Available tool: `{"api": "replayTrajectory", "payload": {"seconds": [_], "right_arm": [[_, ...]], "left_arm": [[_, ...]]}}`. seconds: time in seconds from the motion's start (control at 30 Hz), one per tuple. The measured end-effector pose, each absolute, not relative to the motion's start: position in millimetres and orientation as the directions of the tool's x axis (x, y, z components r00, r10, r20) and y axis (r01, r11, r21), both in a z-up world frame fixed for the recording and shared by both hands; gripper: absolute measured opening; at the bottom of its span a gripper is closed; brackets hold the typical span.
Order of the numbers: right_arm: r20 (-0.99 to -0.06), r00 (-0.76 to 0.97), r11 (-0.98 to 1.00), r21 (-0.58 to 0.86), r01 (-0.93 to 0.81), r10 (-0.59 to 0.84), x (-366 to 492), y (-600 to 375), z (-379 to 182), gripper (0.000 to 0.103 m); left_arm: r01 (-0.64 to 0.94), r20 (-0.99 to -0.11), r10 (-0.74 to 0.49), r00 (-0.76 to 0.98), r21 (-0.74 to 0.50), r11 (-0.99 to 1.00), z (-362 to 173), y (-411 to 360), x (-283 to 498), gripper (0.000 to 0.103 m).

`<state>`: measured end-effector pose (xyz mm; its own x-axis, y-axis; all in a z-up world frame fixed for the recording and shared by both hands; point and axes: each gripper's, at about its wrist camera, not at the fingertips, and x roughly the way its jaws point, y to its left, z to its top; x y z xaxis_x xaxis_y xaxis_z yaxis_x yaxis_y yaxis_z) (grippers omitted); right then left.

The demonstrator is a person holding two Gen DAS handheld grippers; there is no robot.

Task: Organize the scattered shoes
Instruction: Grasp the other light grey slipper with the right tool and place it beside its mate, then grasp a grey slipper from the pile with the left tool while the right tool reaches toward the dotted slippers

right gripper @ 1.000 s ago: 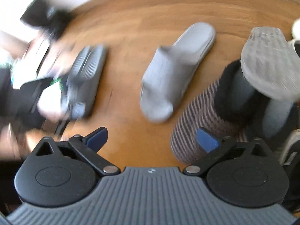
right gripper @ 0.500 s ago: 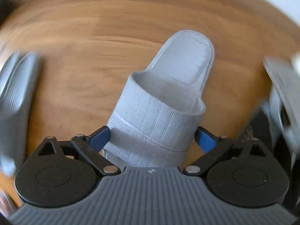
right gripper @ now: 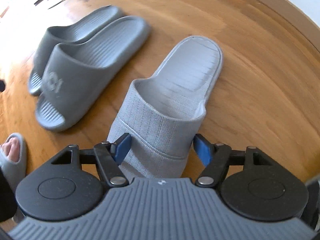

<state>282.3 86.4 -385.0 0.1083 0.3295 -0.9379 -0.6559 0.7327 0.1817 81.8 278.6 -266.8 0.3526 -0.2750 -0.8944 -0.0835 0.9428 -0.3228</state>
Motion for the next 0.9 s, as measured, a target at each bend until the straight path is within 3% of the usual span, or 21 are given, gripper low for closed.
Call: {"api": "replayTrajectory", "payload": {"seconds": [0.37, 0.5, 0.9], "right_arm": [[-0.926, 0.072, 0.661, 0.207, -0.721, 0.369, 271.4, 135.4, -383.1, 0.070], [-0.925, 0.077, 0.659, 0.206, -0.723, 0.373, 267.9, 146.2, -384.1, 0.075], [-0.914, 0.088, 0.600, 0.186, -0.778, 0.396, 259.0, 100.2, -348.0, 0.078]], "left_arm": [[-0.081, -0.890, -0.281, 0.360, -0.329, 0.941, -261.9, 279.7, 80.9, 0.083], [-0.074, -0.888, -0.280, 0.364, -0.327, 0.942, -260.2, 279.3, 81.1, 0.083], [-0.003, -0.881, -0.273, 0.387, -0.297, 0.955, -252.4, 267.6, 88.4, 0.083]]}}
